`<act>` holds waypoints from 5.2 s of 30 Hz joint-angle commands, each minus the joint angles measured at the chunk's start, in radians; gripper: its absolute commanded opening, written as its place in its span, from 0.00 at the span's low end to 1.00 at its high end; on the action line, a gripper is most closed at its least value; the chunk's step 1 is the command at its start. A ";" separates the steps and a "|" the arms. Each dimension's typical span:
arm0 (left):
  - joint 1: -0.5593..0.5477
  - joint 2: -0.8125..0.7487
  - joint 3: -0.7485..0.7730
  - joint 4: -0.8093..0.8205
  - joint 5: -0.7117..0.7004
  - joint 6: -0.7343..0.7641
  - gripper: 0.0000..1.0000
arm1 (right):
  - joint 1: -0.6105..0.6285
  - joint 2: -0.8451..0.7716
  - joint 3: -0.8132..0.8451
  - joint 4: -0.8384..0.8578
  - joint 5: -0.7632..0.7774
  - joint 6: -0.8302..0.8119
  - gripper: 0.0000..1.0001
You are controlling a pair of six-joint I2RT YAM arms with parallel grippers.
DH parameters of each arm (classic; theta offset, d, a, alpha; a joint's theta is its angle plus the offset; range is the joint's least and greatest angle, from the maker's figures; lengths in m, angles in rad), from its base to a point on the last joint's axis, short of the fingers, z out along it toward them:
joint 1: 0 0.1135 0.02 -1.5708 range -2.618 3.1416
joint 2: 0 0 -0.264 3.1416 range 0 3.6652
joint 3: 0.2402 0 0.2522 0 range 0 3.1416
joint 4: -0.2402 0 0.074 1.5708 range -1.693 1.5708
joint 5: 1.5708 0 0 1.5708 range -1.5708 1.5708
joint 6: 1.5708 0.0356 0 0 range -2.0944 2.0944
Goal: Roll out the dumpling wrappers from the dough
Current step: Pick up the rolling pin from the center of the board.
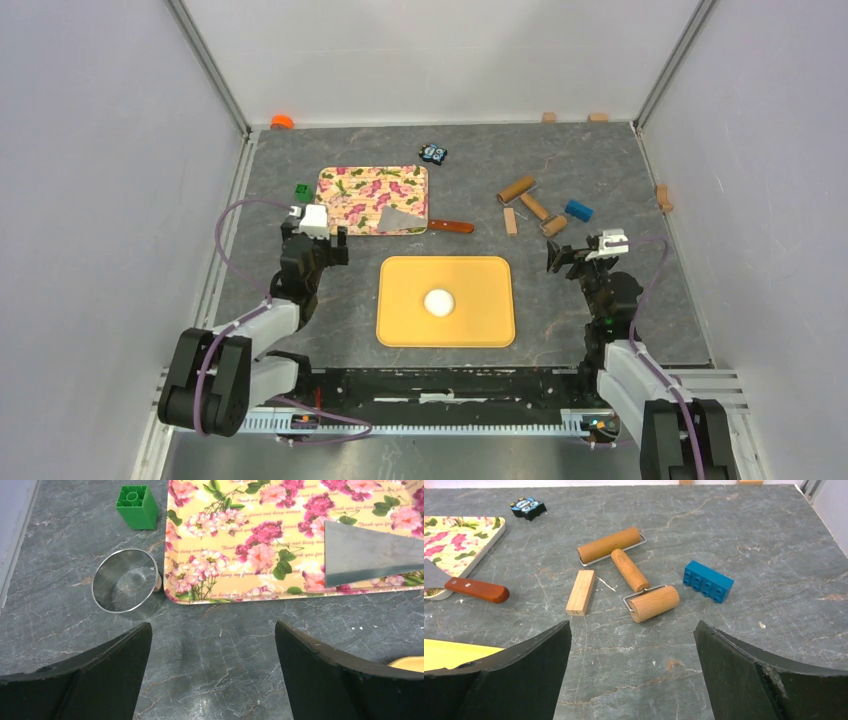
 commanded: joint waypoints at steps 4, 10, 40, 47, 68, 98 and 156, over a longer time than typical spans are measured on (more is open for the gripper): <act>0.004 0.005 0.204 -0.341 0.138 0.142 1.00 | -0.005 0.164 0.206 -0.222 -0.053 -0.058 0.98; 0.004 0.012 0.406 -0.690 0.365 0.338 1.00 | -0.005 0.481 0.664 -0.653 -0.096 -0.214 0.77; 0.002 0.046 0.590 -1.041 0.624 0.497 1.00 | 0.098 1.196 1.268 -1.160 0.024 -0.590 0.35; 0.001 0.044 0.655 -1.133 0.681 0.538 1.00 | 0.083 1.108 1.304 -1.180 -0.072 -0.490 0.00; -0.354 0.104 1.178 -1.568 0.784 1.255 0.99 | 0.595 0.751 1.013 -0.534 -0.533 0.344 0.00; -0.380 0.198 0.914 -1.361 0.519 1.478 0.04 | 0.725 0.875 1.039 -0.208 -0.632 0.627 0.00; -0.378 0.294 0.914 -1.266 0.420 1.753 0.49 | 0.673 1.016 0.921 0.078 -0.499 0.982 0.00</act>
